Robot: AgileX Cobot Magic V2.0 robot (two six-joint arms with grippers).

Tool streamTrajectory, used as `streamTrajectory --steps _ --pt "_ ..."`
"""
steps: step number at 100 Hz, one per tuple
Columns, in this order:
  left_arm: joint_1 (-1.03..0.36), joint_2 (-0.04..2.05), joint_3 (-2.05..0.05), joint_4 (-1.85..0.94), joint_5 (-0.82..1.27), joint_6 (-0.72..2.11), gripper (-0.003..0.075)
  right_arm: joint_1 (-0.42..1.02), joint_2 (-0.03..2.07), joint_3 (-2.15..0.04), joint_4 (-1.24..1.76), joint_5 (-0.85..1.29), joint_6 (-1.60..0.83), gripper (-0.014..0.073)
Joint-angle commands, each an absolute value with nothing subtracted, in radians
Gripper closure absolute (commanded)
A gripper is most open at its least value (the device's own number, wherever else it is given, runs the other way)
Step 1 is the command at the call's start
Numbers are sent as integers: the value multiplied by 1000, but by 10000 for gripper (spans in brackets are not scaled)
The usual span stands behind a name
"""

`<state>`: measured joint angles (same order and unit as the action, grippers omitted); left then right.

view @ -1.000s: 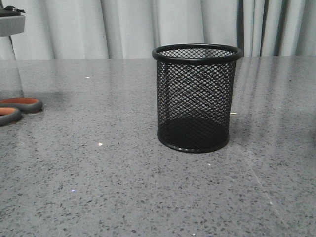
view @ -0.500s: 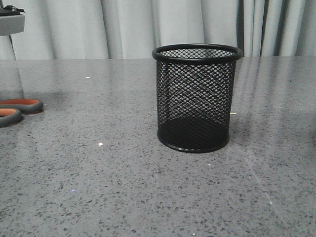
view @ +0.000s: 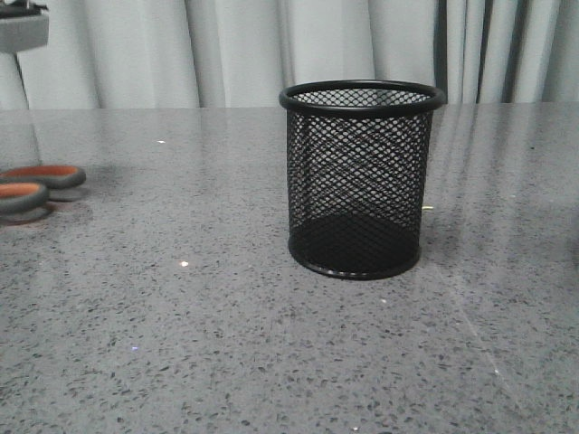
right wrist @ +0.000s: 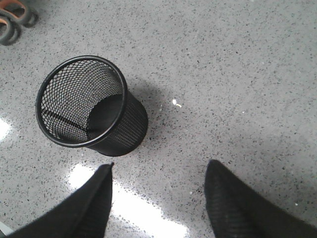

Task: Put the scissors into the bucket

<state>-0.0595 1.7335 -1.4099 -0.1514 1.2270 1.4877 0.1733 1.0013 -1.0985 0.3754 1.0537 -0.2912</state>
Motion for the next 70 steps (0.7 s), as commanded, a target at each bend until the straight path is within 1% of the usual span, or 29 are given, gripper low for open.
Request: streamTrajectory --steps 1,43,56,70 --pt "-59 1657 -1457 -185 1277 1474 639 176 993 -1132 388 1007 -304 221" --pt "-67 1514 -1481 -238 1277 1456 639 176 993 -1132 450 988 -304 221" --pt "-112 1473 -1501 -240 1277 1455 639 176 993 -1132 472 977 -304 221" --pt "-193 1442 -1551 -240 1277 1417 639 176 993 -1132 526 964 -304 221"
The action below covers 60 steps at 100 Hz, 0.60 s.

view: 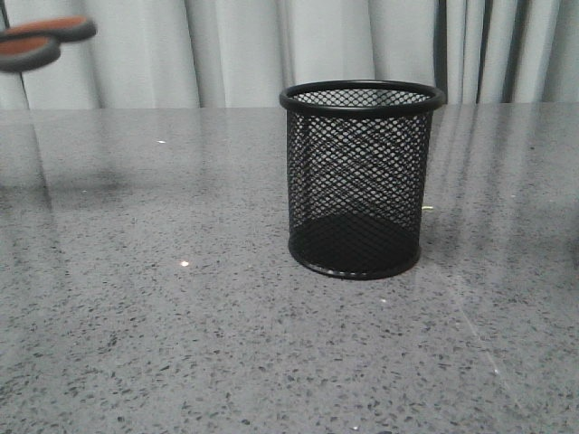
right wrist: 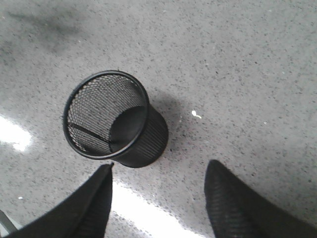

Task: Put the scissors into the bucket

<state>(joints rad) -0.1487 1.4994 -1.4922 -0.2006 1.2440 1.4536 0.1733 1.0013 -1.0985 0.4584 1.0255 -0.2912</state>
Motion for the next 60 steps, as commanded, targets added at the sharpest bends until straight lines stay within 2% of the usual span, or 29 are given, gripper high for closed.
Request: streamTrajectory --steps 1,41,60 --pt "-201 1439 -1557 -240 1277 1412 639 176 993 -1132 534 964 -304 221" --pt "-448 1436 -1705 -240 1272 1289 638 176 993 -1132 842 929 -407 221" --pt "-561 1436 -1743 -240 1245 1258 638 176 993 -1132 896 922 -416 221"
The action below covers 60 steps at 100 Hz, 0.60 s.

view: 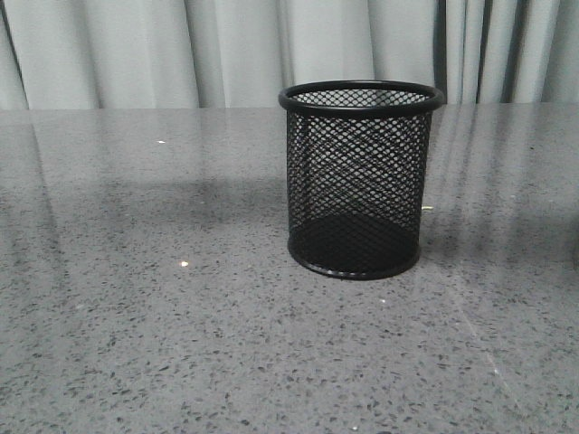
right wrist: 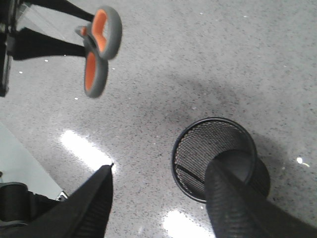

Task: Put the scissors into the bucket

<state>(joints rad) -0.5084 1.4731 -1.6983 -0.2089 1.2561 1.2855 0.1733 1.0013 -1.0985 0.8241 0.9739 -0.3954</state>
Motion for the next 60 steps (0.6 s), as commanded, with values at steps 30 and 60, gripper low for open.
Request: streamTrajectory --steps 30,60 --pt "-697 1438 -1748 -240 1110 1199 638 176 993 -1132 991 922 -446 221" --pt "-722 1439 -1748 -240 1080 1188 638 176 1003 -1132 1041 919 -453 221"
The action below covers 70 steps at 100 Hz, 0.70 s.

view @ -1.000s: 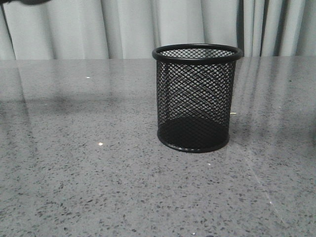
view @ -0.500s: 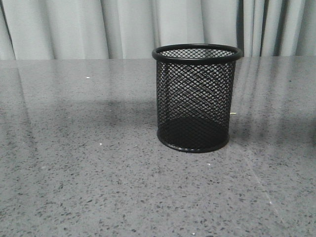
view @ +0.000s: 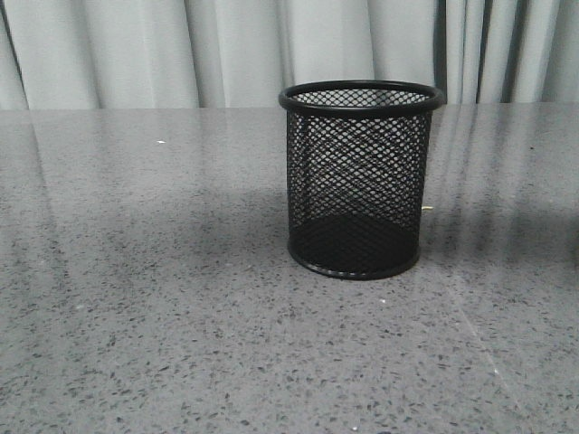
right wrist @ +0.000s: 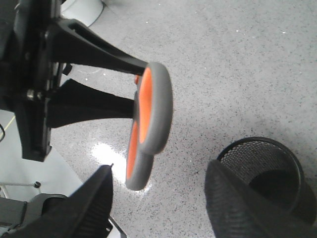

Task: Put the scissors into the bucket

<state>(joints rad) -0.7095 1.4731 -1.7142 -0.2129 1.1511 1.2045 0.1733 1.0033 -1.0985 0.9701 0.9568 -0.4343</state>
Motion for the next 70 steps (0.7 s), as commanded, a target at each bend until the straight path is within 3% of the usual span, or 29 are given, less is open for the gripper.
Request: streamTrajectory --steps 1,63,70 --pt "-722 1439 -1748 -240 1081 1188 638 176 1005 -1132 1044 919 -453 221" --pt "-722 1439 -1748 -257 1076 1188 638 218 1163 -1132 1299 926 -631 221" --pt "-722 1439 -1748 -257 1076 1188 638 228 1171 -1132 1302 921 -636 250"
